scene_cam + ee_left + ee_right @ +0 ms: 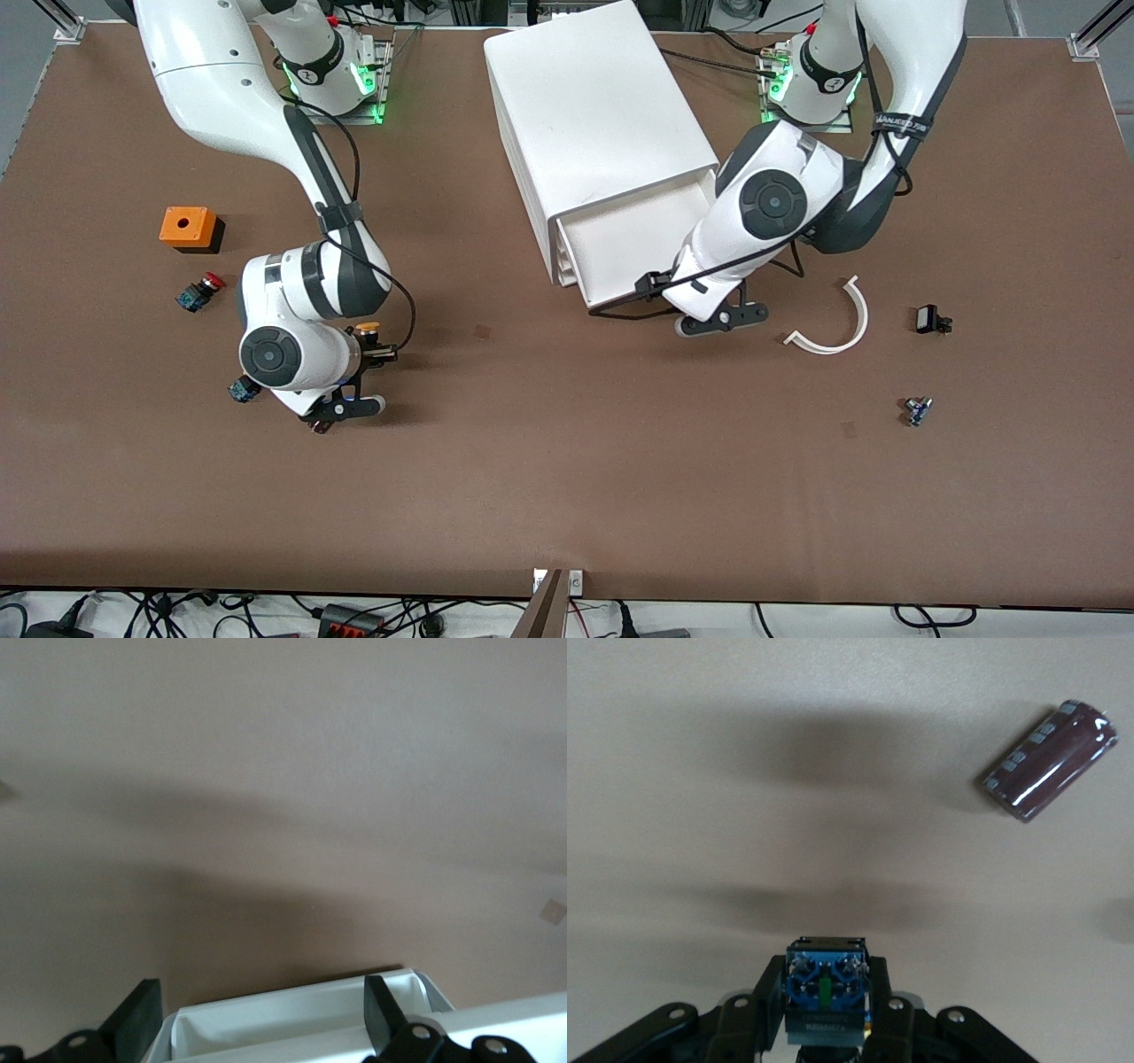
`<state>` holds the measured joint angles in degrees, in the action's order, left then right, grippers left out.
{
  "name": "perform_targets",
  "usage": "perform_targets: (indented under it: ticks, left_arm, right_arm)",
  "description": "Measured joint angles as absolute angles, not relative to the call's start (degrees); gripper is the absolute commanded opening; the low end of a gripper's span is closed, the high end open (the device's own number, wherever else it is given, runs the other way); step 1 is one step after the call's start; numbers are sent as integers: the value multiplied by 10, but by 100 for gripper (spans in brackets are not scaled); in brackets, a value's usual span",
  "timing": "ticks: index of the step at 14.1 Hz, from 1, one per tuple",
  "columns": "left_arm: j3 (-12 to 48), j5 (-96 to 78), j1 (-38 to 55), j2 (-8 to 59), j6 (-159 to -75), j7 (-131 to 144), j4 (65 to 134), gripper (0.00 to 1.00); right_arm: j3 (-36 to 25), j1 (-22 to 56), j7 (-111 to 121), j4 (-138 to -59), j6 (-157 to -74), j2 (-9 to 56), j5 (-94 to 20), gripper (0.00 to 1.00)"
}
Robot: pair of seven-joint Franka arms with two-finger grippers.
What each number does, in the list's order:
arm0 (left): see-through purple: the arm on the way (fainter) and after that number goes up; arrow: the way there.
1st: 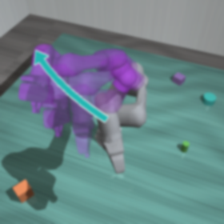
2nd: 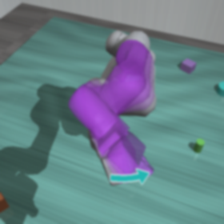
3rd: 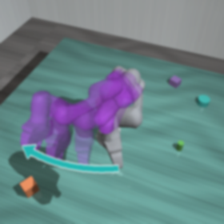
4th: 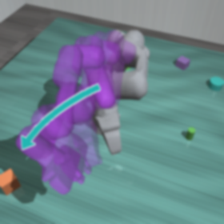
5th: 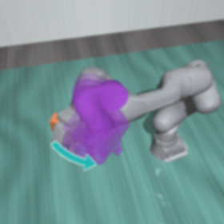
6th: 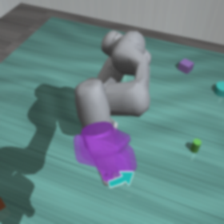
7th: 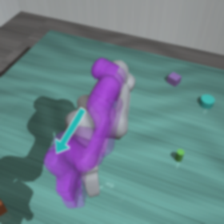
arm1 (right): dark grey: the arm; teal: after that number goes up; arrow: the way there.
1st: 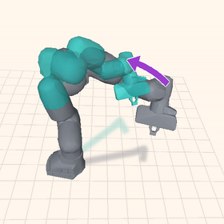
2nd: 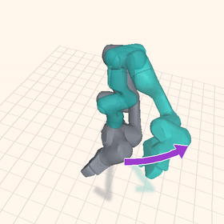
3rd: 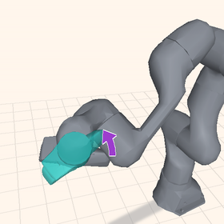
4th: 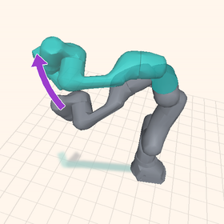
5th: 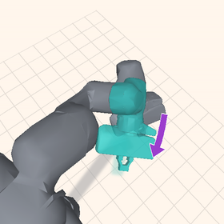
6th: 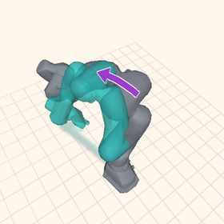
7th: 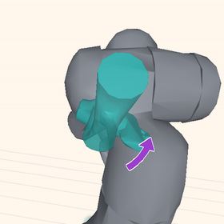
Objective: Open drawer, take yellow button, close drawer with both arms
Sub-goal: 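Place the yellow button on the table with the right gripper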
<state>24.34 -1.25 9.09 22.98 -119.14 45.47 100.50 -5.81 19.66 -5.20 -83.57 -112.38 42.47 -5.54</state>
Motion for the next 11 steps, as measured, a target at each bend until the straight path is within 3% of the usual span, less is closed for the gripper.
perform_targets:
  ticks: [6,7,8,9,11]
  left_arm:
    - [303,-12,94,213,-1154,536,1029,100]
    - [307,-12,94,212,-1150,542,1030,100]
    - [309,-12,94,212,-1149,551,1032,100]
    - [312,-12,94,212,-1148,557,1033,100]
    - [322,-12,93,212,-1146,577,1038,100]
  right_arm:
    - [-57,194,-22,-836,-1160,454,-55,0]
    - [-57,193,-20,-836,-1165,460,-55,10]
    - [-56,191,-18,-836,-1167,461,-56,58]
    - [-56,191,-18,-836,-1167,461,-56,100]
    - [-56,190,-18,-833,-1169,461,-56,100]
